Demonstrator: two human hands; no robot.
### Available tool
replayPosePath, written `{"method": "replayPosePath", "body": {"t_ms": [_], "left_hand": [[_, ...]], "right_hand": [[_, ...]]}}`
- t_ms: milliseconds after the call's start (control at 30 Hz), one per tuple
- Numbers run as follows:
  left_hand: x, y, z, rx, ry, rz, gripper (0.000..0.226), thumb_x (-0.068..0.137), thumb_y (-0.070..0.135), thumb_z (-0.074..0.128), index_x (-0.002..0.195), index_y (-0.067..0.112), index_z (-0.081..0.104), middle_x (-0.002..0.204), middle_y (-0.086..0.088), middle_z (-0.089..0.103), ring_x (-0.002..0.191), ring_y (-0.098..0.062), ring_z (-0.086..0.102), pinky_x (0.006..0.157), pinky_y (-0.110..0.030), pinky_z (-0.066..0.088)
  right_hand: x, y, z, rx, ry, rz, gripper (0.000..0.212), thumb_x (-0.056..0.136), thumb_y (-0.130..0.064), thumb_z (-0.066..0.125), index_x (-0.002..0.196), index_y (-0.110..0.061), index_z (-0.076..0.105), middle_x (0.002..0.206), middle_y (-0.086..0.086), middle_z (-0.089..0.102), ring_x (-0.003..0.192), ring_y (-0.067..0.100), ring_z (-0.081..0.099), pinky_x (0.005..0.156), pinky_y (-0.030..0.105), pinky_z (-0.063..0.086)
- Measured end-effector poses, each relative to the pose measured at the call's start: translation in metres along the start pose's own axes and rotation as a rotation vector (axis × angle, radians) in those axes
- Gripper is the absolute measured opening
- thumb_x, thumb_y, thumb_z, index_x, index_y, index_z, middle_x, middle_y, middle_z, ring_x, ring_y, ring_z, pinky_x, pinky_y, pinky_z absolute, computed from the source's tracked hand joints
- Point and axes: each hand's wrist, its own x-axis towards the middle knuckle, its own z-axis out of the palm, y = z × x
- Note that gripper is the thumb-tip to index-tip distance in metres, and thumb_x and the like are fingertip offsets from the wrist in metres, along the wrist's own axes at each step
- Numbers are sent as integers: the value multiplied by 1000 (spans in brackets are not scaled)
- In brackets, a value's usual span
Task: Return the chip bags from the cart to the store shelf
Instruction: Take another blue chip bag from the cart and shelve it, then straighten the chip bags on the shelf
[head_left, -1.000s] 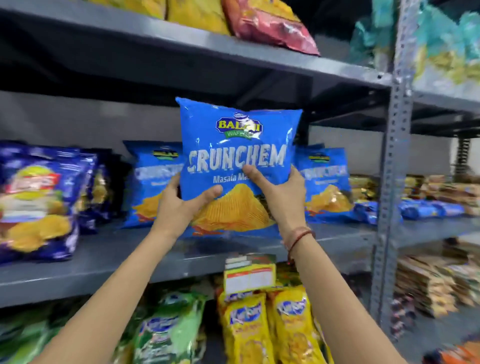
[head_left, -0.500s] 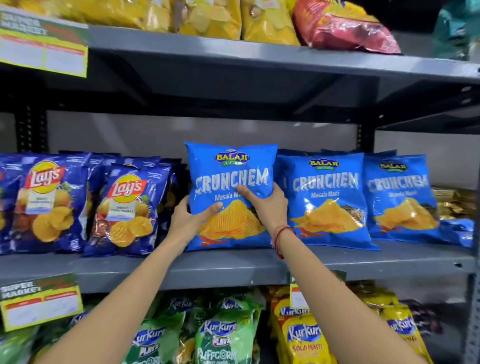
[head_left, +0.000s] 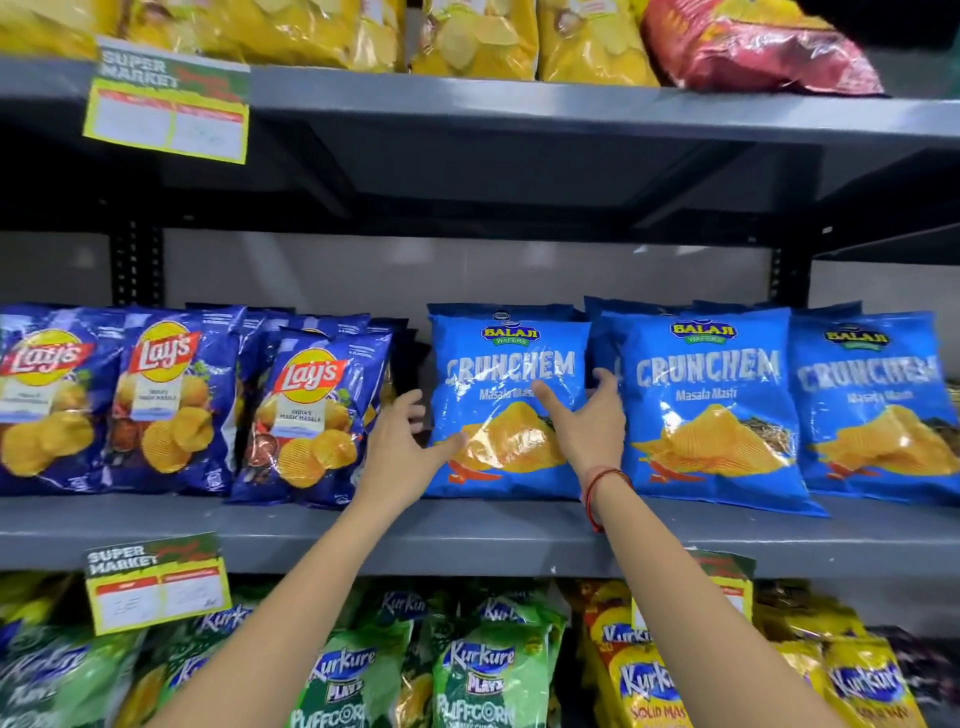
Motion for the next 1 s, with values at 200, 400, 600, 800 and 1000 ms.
{"method": "replayPosePath", "body": {"t_ms": [200,400,600,800,1000], "left_hand": [[-33,-9,-64,339,250,355,39,81,32,65,117,21,54,114,0,55,104,-16,52,87,-28,43],[-49,-53,-120,629,287,226,50,85,43,55,120,9,53,119,-13,57,112,-32,51,90,-45,45],[-64,-81,-144,838,231,53,79,80,65,34,124,1,52,116,-18,65,109,-31,58,90,-42,47],[-69,-88,-146,864,214,63,75,82,63,26,105,4,66,89,-13,73,85,-30,65,79,-38,47],[-69,-90,-146,880,198,83,67,85,58,27,93,7,70,83,-9,74,80,-27,66,79,-35,46]], "right_hand": [[-45,-45,25,160,25,-235,53,82,-37,70,126,-14,51,125,7,54,110,24,54,96,35,46],[-89,-68,93,225,-481,-129,67,74,-40,77,127,-10,49,100,-3,55,94,18,57,85,29,47],[-102,-61,144,148,-688,86,101,63,-46,84,145,-13,34,143,7,51,131,26,48,109,39,40],[-94,-61,158,116,-692,37,103,61,-39,87,145,-12,34,144,10,49,133,29,45,110,44,39],[-89,-66,168,150,-607,-47,91,63,-25,88,138,-10,39,136,14,55,129,32,47,107,42,40]]}}
